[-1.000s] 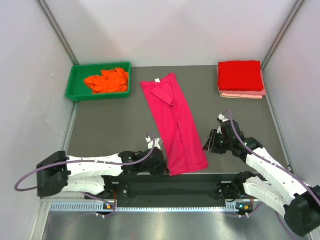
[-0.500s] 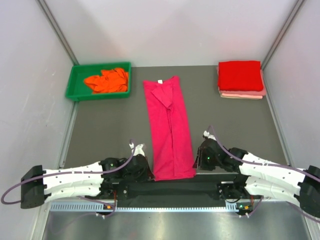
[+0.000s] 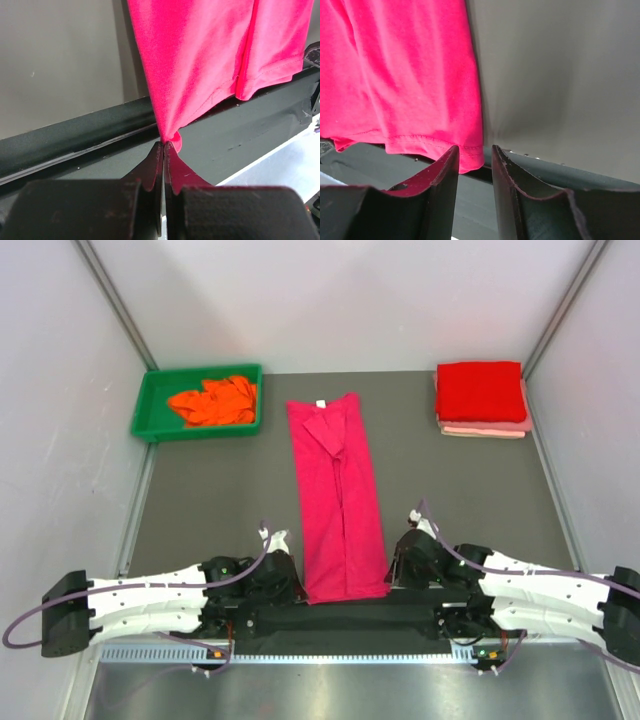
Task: Fold and stack the t-shirts
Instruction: Fold the tshirt
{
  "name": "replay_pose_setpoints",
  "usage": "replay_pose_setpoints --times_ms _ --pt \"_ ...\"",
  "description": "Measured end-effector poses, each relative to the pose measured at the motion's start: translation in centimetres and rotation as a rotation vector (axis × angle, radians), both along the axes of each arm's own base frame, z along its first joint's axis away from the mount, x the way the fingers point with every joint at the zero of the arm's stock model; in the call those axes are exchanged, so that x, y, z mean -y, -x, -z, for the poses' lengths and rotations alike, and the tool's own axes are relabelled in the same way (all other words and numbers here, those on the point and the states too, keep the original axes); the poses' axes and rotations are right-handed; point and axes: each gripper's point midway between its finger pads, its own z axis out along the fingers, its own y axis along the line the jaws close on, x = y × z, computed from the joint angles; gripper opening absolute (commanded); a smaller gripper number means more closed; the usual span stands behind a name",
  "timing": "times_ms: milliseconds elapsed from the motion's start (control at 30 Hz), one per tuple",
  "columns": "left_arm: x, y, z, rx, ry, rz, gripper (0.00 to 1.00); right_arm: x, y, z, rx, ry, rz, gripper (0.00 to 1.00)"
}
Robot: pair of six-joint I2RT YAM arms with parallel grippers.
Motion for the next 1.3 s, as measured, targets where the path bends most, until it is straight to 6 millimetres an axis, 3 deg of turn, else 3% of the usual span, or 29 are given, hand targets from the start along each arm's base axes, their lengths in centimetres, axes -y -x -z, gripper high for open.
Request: replay_pose_setpoints --times_ms 400,900,1167,1300 --pt "0.1 0.2 0.3 -0.012 0.000 0.007 0.00 -1.6 1.1 0.1 -0.013 -0.046 -0.016 0.35" --pt "0.1 0.2 0.3 -0.013 0.002 0.006 0.00 -0.7 1.8 1.1 -0.017 0.010 0.004 0.39" --pt "0.2 0.2 0.3 -0.013 0.005 0.007 0.00 -0.9 1.7 1.2 -0.011 -0.001 0.002 0.35" --pt "0.1 0.2 0.2 -0.011 0.005 0.004 0.00 -1.1 1.9 1.4 -0.013 -0.013 0.000 0.27"
